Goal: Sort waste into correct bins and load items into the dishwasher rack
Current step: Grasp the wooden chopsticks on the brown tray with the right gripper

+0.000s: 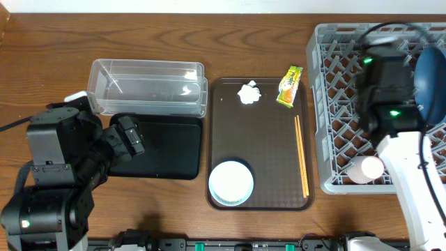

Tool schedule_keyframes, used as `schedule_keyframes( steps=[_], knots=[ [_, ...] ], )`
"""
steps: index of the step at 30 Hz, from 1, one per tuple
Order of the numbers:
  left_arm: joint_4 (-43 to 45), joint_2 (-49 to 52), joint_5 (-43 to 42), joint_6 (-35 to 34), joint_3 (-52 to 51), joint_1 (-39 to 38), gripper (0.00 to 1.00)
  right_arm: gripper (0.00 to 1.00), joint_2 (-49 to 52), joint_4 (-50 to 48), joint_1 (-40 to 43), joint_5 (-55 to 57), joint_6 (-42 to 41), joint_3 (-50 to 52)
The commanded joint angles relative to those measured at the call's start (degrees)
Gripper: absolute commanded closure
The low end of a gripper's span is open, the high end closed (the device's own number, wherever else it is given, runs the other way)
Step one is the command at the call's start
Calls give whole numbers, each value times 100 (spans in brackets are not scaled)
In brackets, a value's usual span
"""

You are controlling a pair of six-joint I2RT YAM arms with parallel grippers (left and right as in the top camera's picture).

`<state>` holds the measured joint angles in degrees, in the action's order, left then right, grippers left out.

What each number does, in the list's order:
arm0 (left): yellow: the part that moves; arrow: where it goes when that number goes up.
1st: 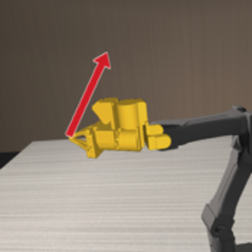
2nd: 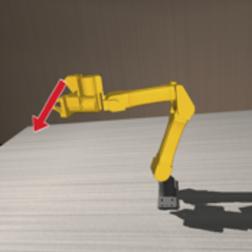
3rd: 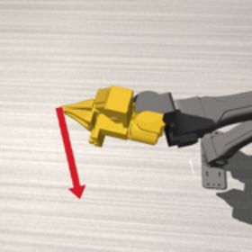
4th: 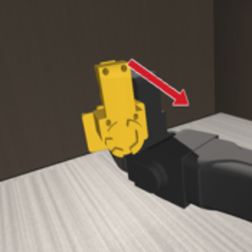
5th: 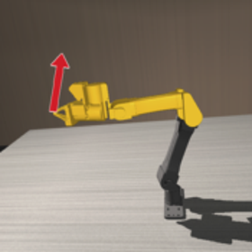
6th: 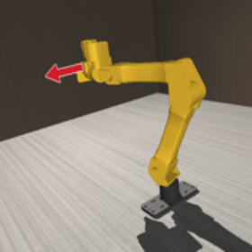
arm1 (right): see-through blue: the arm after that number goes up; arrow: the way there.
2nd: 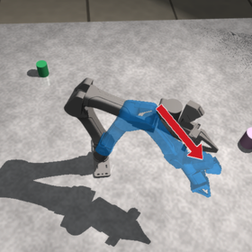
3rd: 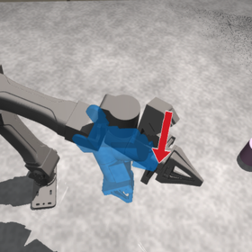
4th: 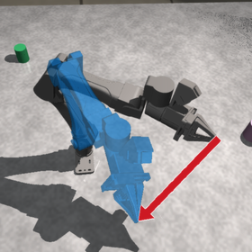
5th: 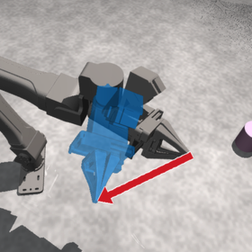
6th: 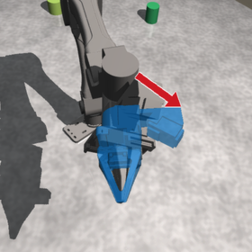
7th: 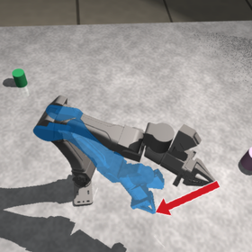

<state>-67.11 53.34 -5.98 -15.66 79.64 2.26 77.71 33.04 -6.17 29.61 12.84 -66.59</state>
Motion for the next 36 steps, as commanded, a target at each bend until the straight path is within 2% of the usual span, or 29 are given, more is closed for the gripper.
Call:
schedule_keyframes(
  steps=[1,4,8,11,13,18,20,26,36],
  knots=[
    [-17,-13,68,-4,42,24,6,39,17,535,-433,-2369,-1419,-9],
    [-17,-13,68,-4,42,24,6,44,170,916,-778,-3379,-2251,-9],
    [-17,-13,68,-4,42,24,5,45,501,986,-1412,-3895,-2551,-7],
    [-17,-13,68,-4,44,24,5,41,809,1134,-1875,-3526,-2651,-7],
    [-17,-13,68,-4,44,24,6,39,994,1174,-2002,-3211,-3169,-7],
    [-17,-13,68,-4,42,24,6,53,1445,1130,-1943,-2830,-3674,-7],
    [-17,-13,68,-4,42,24,6,53,1631,1392,-1875,-2485,-3912,-7],
    [-17,-13,68,-4,44,24,6,54,2249,1744,-1784,-2828,-3545,-4],
    [-17,-13,68,-4,42,24,6,54,3047,1980,-1784,-2398,-3703,-4]
  ],
)
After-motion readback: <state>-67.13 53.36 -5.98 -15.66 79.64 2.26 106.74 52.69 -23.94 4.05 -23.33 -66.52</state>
